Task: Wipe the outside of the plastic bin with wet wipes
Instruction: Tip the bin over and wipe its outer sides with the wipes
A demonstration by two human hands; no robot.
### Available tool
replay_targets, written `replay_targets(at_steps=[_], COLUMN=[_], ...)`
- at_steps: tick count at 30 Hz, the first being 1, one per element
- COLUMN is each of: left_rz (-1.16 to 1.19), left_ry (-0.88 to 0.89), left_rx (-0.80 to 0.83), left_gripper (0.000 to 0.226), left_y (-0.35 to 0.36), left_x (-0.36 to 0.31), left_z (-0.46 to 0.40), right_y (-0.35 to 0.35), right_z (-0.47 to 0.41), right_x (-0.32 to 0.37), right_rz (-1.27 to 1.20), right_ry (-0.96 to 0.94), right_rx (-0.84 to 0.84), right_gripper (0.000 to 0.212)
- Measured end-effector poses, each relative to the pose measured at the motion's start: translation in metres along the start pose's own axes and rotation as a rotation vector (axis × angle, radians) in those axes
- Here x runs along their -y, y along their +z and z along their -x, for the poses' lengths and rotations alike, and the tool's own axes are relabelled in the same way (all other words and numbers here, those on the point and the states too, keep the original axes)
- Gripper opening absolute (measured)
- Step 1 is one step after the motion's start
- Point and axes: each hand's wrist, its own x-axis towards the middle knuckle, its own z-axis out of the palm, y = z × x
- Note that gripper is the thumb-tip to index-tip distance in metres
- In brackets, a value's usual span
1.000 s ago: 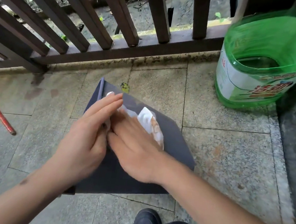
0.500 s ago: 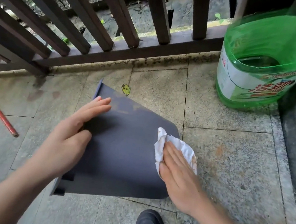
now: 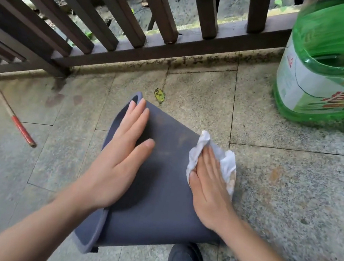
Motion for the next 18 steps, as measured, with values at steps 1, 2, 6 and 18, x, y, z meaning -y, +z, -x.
replay_targets(at_steps=[1, 2, 6, 18], left_rz=[0.009, 0.024, 0.038, 0.003], left_ry=[-0.005, -0.015, -0.003, 0.024], left_rx=[-0.007, -0.017, -0.03, 0.004], left_gripper=[0.063, 0.064, 0.073, 0.077], left_y=[0.001, 0.001, -0.001, 0.004], left_x=[-0.002, -0.002, 0.002, -0.002], left_z=[-0.001, -0.003, -0.004, -0.004], right_y=[-0.001, -0.001, 0.017, -0.022], right_z=[-0.013, -0.027, -0.063, -0.058], right_x=[0.013, 0.028, 0.094, -0.018], right_rz=[0.025, 0.059, 0.132, -0.027], right_ry=[-0.029, -0.069, -0.354, 0.27], right_rx=[0.015, 0.027, 0.043, -0.096], right_gripper=[0.062, 0.065, 0.073, 0.022])
